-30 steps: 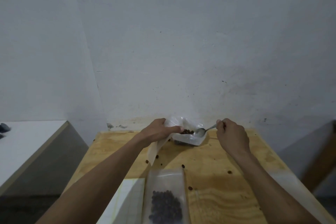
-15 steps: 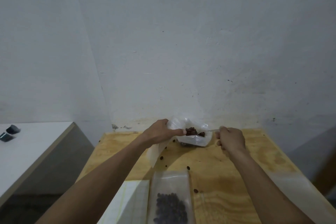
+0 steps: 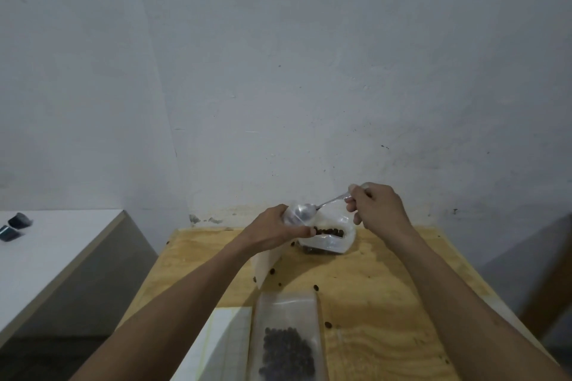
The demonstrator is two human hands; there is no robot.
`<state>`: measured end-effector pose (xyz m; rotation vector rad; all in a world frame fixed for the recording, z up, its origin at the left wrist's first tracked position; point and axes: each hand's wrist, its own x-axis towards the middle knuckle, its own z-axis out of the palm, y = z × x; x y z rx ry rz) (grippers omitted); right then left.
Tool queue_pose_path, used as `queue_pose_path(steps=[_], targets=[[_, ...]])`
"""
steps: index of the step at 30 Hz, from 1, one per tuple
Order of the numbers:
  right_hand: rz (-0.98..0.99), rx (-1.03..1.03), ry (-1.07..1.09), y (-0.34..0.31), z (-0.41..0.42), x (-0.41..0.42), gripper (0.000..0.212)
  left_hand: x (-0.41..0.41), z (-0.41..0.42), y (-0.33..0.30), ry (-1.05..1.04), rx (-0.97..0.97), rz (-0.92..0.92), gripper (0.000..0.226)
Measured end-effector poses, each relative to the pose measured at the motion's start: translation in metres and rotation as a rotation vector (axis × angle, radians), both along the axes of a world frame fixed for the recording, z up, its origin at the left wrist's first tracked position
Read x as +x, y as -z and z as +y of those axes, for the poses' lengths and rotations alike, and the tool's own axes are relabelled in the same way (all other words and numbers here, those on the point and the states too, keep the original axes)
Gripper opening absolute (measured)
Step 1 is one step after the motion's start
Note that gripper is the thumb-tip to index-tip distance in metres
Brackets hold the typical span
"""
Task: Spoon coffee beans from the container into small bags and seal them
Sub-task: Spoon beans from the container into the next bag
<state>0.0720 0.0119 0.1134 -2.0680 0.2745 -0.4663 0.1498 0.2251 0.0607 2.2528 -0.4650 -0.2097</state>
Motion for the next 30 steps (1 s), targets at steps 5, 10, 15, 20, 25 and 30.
queue_pose_path(steps=[5,10,15,20,25,30], targets=[[-0.101,-0.065,0.132,-0.001,-0.006,-0.004,0.035,-0.005,0.004,-0.006,-0.075,-0.084,0.001,0.067],[0.094,-0.024,0.190,0.039,-0.020,0.001,0.040,-0.001,0.006,-0.013,-0.188,-0.272,0.038,0.076],[0.386,-0.111,0.133,0.057,-0.013,-0.005,0.064,-0.004,0.000,-0.025,-0.213,-0.389,0.101,0.075],[0.486,-0.051,-0.193,0.027,0.014,-0.012,0.057,-0.013,-0.016,-0.034,-0.251,-0.485,0.138,0.065],[0.349,0.134,-0.477,0.016,0.043,-0.013,0.039,-0.015,-0.029,-0.042,-0.252,-0.537,0.161,0.104],[0.299,0.227,-0.378,0.021,0.036,-0.010,0.013,-0.019,-0.019,-0.051,-0.245,-0.613,0.114,0.072]])
